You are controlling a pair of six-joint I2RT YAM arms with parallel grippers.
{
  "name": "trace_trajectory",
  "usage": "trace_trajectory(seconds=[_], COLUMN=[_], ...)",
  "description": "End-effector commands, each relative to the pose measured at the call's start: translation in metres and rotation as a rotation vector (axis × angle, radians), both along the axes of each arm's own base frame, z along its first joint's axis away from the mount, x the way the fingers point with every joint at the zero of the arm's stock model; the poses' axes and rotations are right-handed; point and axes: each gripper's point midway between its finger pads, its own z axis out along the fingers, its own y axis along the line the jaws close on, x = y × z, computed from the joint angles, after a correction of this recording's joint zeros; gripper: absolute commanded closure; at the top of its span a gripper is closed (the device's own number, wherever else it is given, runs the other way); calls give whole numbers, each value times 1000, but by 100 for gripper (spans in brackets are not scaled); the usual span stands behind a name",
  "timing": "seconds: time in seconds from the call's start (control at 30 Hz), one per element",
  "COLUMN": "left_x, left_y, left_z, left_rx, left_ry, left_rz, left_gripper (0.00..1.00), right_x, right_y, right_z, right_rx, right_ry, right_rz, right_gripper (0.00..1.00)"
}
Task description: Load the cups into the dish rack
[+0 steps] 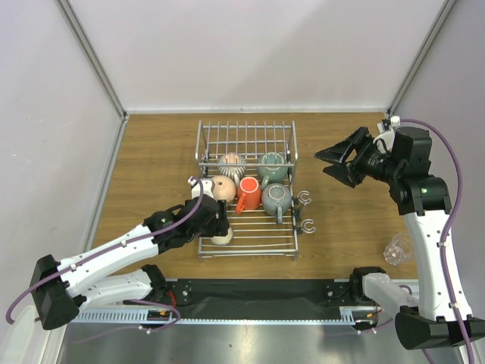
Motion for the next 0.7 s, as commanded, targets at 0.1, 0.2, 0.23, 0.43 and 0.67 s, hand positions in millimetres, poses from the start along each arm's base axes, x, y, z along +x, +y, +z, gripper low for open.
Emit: trace_trajectory(seconds=[0.1, 0.2, 0.23, 0.43, 0.67], left_x=[-19, -20, -20, -23, -22], left_y=[12, 11, 11, 6, 0], left_z=[-16, -13, -13, -5, 0], left_rx=[36, 29, 27, -8, -7], left_ry=[97, 98, 99, 87, 92], left_rz=[-2, -11, -14, -49, -73], left_gripper=[43, 37, 35, 22, 16], right_x=[-5, -4, -4, -4, -4], right_y=[-1, -1, -1, -2, -2], right_z=[-1, 1, 1, -2, -4], right_rx=[17, 19, 20, 18, 17], right_ry=[-20, -23, -24, -20, -15], right_rz=[25, 28, 26, 27, 28], right_gripper=[31, 31, 31, 31, 31])
